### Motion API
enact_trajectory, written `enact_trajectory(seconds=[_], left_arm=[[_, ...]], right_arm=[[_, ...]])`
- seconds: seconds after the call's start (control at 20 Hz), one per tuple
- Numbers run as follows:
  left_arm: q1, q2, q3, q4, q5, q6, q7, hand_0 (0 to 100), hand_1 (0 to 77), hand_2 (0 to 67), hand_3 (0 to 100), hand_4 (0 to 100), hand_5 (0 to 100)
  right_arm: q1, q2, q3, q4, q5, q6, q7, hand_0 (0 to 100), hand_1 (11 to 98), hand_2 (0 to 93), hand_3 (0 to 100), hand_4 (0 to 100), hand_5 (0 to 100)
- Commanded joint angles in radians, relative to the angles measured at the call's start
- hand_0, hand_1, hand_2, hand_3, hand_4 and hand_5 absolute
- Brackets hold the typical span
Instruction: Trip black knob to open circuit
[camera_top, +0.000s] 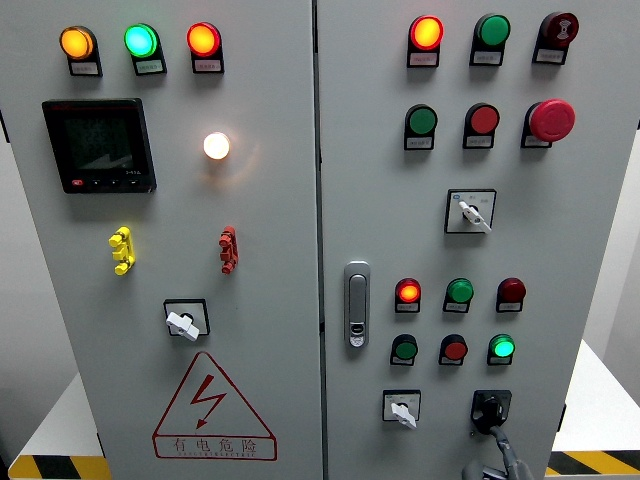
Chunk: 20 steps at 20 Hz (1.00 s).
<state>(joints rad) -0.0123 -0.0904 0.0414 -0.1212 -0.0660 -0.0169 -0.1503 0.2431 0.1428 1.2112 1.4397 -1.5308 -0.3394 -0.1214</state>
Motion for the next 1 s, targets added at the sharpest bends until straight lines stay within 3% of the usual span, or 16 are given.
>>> enact_trajectory(seconds=[0.0,0.35,0.95], left_arm=[[0.0,0.0,0.0,0.0,0.0,0.0,0.0,0,3.0,13.0,21,7,1],[0.0,0.0,0.0,0.0,0.0,0.0,0.0,0,3.0,13.0,21,7,1],[0.0,0.0,0.0,0.0,0.0,0.0,0.0,0,3.0,13.0,21,7,1]], right_arm=[[-0.002,0.0014,-0.001,0.001,0.0,-0.001,0.0,100,63.4,15.8,100,100,100],[-0.008,0.0014,0.002,-0.001,0.0,-0.003,0.002,100,63.5,15.8,100,100,100],[-0.011,-0.0155,0.016,-0.001,0.001,-0.012,0.002,100,63.2,15.7,100,100,100]])
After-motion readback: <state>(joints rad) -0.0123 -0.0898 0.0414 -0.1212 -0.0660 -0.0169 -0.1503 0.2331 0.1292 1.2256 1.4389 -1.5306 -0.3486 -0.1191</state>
